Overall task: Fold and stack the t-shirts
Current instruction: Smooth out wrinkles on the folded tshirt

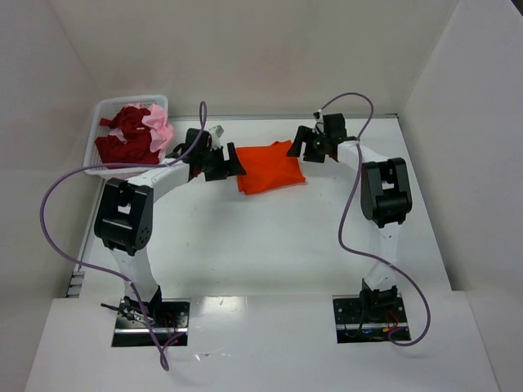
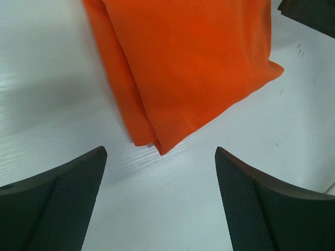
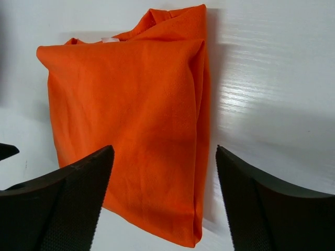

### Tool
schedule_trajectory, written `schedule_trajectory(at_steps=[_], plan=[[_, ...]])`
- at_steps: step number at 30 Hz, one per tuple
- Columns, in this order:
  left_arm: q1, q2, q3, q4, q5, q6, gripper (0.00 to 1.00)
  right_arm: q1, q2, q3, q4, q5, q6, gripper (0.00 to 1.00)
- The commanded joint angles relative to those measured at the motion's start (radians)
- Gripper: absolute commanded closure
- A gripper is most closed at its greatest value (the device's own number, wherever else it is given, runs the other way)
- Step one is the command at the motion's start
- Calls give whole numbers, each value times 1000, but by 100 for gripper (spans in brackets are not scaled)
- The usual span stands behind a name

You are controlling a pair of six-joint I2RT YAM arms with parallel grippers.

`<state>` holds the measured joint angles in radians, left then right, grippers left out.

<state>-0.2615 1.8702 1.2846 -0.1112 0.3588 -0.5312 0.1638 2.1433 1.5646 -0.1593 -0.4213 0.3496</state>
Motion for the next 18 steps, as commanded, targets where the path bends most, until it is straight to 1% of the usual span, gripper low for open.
schedule_trajectory(at_steps=[1,2,5,6,11,16,18], plan=[[5,-40,-1,19,-35,-16,8,0,-10,44,11,7,-60,16],[5,-40,-1,19,-35,-16,8,0,7,64,1,7,-75,9],[-4,-40,-1,-2,-35,-16,7,-9,41,104,-36,-3,-98,3],[-4,-40,-1,-2,-35,-16,7,-9,56,116,-46,-13,-107,0],[-4,-49,-1,-2,-15,-16,7,-18,110,147,-57,-65,-116,0],[-4,-49,12,-2,6,-7,7,-27,132,147,-57,-125,-116,0],[-4,-49,21,-2,6,-7,7,-27,132,138,-57,-125,-116,0]])
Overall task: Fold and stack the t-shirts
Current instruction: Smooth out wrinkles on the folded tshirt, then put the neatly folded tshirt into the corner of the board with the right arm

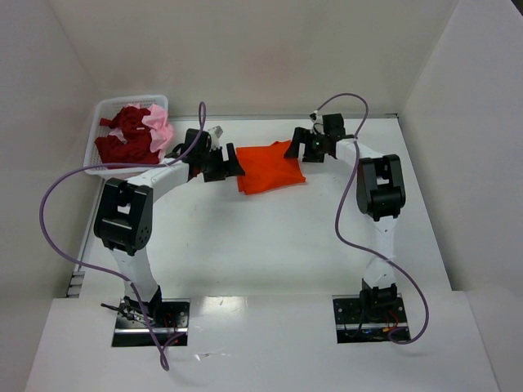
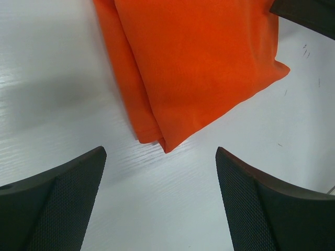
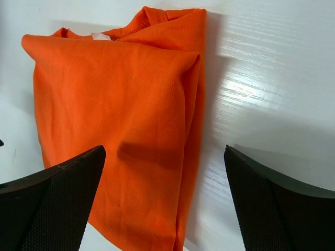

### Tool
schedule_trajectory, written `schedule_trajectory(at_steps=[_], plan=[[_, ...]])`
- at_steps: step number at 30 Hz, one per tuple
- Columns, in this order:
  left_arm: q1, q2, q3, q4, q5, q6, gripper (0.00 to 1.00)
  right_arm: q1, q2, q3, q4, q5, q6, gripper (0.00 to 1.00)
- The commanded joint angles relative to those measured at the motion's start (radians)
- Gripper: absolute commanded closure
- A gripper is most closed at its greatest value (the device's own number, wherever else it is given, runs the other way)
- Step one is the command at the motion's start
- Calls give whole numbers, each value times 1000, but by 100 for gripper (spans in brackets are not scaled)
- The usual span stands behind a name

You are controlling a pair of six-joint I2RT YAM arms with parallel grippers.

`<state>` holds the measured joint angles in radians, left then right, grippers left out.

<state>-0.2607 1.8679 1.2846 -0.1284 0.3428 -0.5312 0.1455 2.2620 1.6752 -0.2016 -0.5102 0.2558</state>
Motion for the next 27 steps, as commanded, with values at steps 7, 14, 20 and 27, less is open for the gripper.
schedule_trajectory(at_steps=[7,14,20,27], plan=[[-5,-47,21,15,22,-7,7,-9,74,43,-36,-119,-12,0],[-5,-58,21,6,22,-7,7,-9,85,72,-51,-154,17,5],[-5,-58,21,6,50,-7,7,0,96,81,-76,-154,26,7],[-5,-78,21,6,59,11,7,38,136,80,-76,-175,57,10]])
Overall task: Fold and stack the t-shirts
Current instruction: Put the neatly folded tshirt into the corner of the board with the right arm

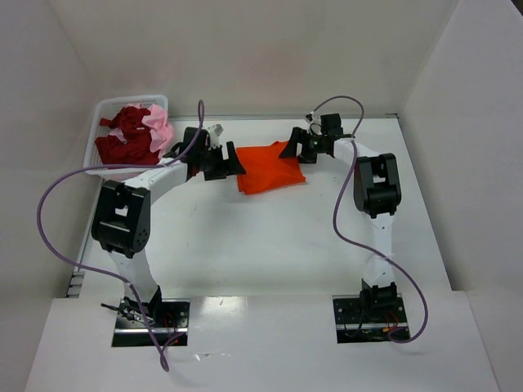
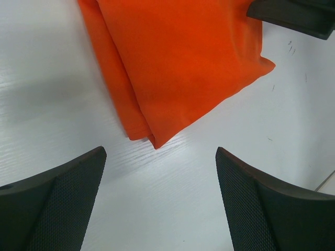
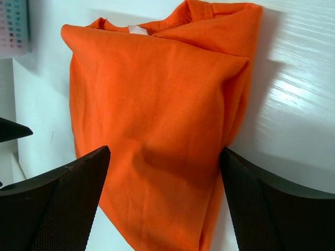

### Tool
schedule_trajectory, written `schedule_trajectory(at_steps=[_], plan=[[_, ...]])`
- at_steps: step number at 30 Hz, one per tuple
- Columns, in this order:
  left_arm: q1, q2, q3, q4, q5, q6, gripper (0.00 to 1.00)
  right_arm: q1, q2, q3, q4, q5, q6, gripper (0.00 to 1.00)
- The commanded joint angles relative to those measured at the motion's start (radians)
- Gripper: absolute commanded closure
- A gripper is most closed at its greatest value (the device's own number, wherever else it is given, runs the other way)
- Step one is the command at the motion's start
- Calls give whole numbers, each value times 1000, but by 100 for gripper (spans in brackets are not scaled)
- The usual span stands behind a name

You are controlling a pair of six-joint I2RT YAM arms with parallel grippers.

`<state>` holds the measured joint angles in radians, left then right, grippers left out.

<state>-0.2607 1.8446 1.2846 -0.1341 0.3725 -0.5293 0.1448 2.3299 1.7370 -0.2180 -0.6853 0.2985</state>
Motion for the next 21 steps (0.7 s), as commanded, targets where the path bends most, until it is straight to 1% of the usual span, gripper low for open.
schedule_trajectory(at_steps=[1,5,9,11,12,13,16,17,20,21], plan=[[-5,-54,21,11,29,9,7,39,77,30,-69,0,14,10],[-5,-64,21,2,29,20,7,50,77,30,-69,0,24,13],[-5,-74,12,2,29,20,7,50,77,39,-60,9,33,21],[-5,-84,12,2,29,20,7,50,86,39,-60,9,33,30],[-5,-84,12,2,29,20,7,50,86,39,-60,9,33,35],[-5,-84,12,2,29,20,7,50,86,39,-60,18,33,52],[-5,-103,2,-7,29,20,7,50,95,39,-70,42,33,72],[-5,-104,2,-7,29,20,7,50,95,39,-70,52,33,83],[-5,-128,-7,-7,29,29,6,50,86,39,-93,114,33,95],[-5,-128,-7,-7,29,29,6,50,77,56,-104,115,16,96]])
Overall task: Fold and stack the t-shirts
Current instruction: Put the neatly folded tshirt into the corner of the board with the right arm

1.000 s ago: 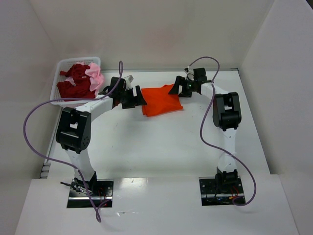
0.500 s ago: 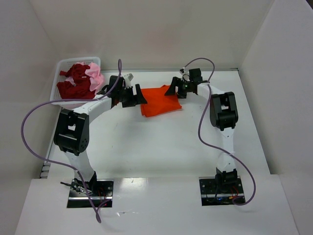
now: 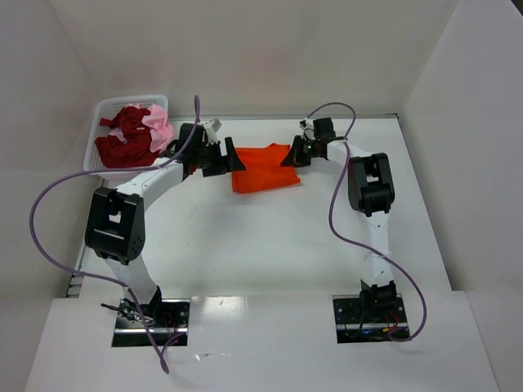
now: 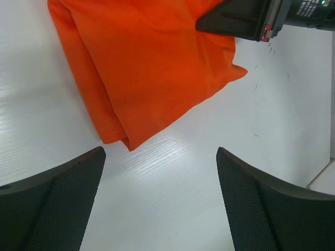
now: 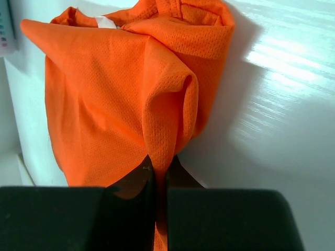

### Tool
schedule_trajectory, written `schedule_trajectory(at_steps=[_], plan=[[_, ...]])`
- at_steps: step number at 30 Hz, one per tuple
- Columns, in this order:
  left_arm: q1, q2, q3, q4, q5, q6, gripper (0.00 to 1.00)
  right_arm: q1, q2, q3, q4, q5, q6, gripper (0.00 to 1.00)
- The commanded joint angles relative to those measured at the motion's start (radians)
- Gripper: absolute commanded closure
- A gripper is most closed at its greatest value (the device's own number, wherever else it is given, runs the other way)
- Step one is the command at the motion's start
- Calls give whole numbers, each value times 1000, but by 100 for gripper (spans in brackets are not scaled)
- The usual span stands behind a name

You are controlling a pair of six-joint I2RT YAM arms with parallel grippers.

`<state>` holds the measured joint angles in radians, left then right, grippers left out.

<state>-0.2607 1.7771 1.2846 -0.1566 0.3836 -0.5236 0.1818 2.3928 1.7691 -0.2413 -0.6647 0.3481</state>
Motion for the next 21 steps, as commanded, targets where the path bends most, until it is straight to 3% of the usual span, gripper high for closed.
schedule_trajectory(at_steps=[1,21], plan=[[-5,-61,-7,15,9,23,6,13,14,48,-111,115,-34,98],[14,-93,4,-35,37,82,6,-156,-181,217,-365,454,-247,100]])
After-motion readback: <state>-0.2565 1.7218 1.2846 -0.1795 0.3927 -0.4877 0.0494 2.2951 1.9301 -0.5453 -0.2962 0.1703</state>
